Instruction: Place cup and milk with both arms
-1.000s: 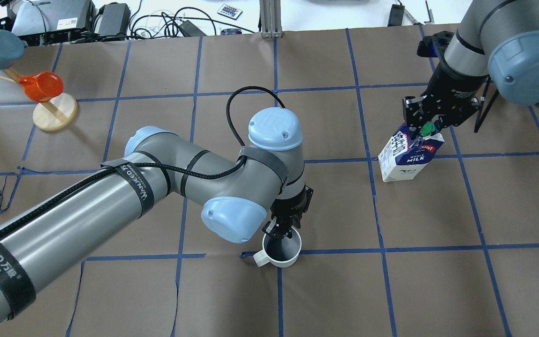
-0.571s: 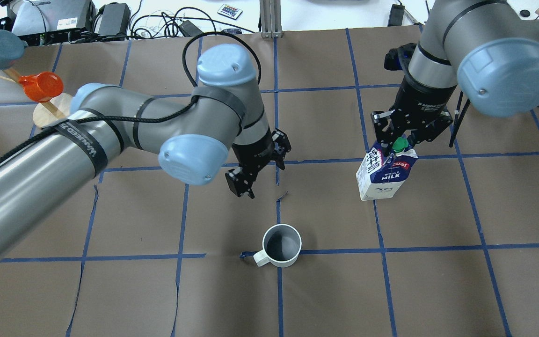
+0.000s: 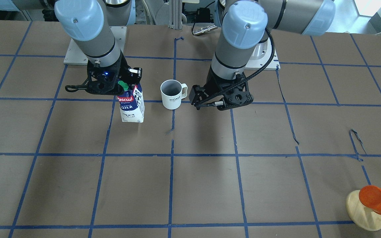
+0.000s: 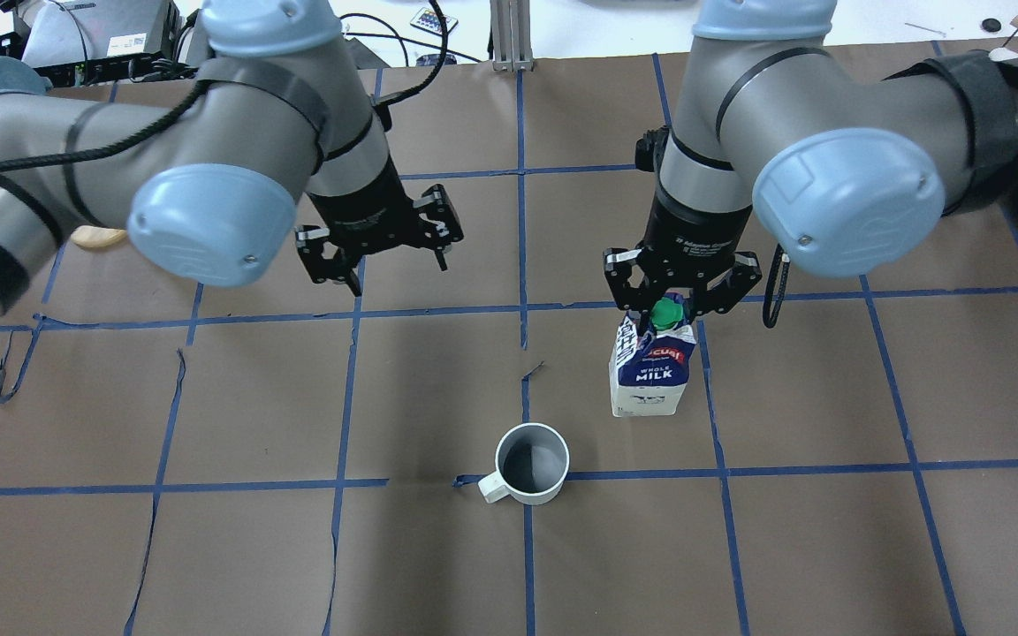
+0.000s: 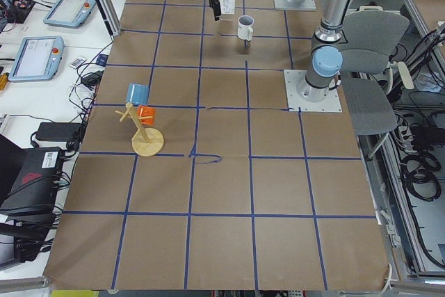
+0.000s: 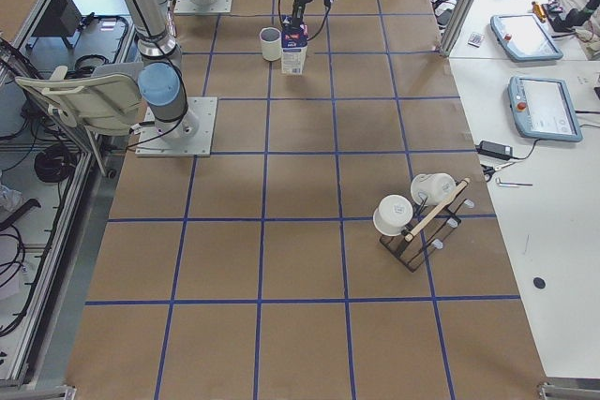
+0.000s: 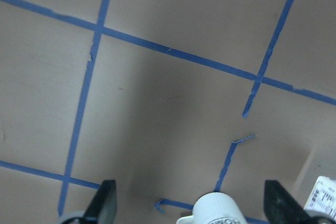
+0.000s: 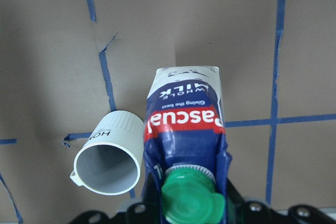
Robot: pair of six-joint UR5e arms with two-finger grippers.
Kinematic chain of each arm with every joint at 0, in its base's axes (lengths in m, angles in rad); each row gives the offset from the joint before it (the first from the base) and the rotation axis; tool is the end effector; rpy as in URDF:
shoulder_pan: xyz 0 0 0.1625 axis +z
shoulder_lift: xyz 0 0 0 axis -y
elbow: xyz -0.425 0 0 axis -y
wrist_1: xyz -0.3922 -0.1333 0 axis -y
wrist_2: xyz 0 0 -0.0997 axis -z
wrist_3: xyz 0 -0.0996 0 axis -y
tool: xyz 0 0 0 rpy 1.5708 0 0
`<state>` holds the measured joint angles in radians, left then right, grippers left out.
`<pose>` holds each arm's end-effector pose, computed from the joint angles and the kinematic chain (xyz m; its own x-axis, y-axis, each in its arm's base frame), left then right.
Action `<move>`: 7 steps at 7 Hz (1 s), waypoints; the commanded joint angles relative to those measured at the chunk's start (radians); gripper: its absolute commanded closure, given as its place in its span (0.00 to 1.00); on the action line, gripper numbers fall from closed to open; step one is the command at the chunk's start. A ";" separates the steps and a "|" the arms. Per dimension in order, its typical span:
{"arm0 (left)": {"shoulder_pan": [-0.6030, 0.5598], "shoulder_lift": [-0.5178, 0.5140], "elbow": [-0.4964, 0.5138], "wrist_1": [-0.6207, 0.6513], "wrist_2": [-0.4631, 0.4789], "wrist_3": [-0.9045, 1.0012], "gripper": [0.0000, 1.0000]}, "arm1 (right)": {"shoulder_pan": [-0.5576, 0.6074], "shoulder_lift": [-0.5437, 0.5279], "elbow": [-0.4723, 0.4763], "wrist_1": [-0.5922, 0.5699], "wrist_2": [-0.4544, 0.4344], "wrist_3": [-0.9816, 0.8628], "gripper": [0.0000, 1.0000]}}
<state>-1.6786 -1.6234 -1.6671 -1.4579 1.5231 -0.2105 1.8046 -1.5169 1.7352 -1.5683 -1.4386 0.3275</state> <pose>-0.1917 -0.4885 0.4257 -0.9938 -0.1042 0.0391 -0.1024 0.9937 0.0452 0.2540 -0.4344 0.3838 -0.9921 0.1145 -0.0513 0.0983 0.9636 0.2487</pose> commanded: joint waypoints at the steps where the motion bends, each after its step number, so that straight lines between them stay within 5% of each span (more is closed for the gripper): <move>1: 0.139 0.080 0.004 -0.073 0.008 0.291 0.00 | 0.054 -0.002 0.035 -0.012 0.023 0.076 0.88; 7: 0.165 0.093 0.074 -0.119 0.127 0.306 0.00 | 0.056 -0.002 0.092 -0.012 0.023 0.051 0.85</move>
<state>-1.5062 -1.5161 -1.6343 -1.5425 1.5970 0.1243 1.8607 -1.5189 1.8156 -1.5794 -1.4196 0.3842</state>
